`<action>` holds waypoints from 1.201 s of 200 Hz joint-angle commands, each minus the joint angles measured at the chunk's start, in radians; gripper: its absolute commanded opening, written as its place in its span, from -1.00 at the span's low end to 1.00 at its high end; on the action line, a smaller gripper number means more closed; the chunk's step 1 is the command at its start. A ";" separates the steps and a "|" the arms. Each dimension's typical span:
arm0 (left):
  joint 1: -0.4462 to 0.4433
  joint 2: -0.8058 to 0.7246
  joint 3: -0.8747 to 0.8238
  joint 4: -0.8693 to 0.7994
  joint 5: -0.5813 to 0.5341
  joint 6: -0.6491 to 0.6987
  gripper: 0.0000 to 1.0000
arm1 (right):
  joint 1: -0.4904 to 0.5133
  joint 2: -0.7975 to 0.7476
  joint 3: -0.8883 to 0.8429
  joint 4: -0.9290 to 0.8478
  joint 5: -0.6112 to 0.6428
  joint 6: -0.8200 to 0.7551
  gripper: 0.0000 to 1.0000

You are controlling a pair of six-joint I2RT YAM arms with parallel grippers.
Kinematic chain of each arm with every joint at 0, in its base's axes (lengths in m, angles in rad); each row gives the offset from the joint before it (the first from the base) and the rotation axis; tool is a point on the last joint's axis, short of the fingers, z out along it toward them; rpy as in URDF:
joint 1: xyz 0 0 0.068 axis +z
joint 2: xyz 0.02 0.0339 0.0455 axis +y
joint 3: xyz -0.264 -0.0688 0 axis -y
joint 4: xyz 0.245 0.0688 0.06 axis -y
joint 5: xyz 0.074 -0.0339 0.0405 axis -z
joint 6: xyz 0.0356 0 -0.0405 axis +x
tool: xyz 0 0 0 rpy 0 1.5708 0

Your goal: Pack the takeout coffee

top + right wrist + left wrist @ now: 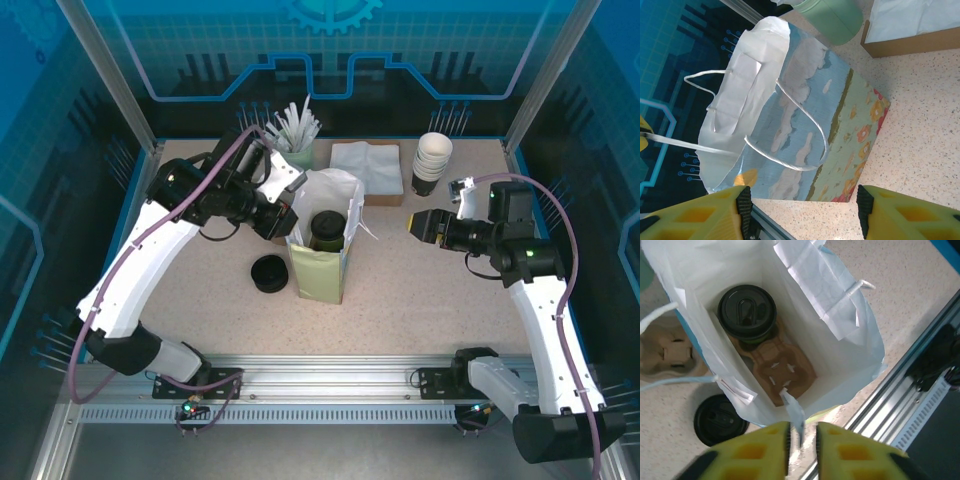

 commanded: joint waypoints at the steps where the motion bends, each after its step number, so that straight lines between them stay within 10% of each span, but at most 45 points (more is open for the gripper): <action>1: -0.006 -0.009 0.026 0.022 -0.009 0.005 -0.16 | -0.016 -0.010 -0.005 -0.004 -0.001 -0.011 0.22; 88: 0.007 -0.164 -0.071 0.249 -0.205 -0.168 0.56 | -0.017 0.142 0.185 -0.026 0.102 -0.033 0.23; 172: 0.241 -0.388 -0.441 0.402 -0.259 -0.409 0.66 | 0.040 0.519 0.679 -0.097 0.278 -0.057 0.26; 240: 0.260 -0.445 -0.564 0.373 -0.255 -0.416 0.67 | 0.104 0.881 1.115 -0.224 0.418 -0.098 0.28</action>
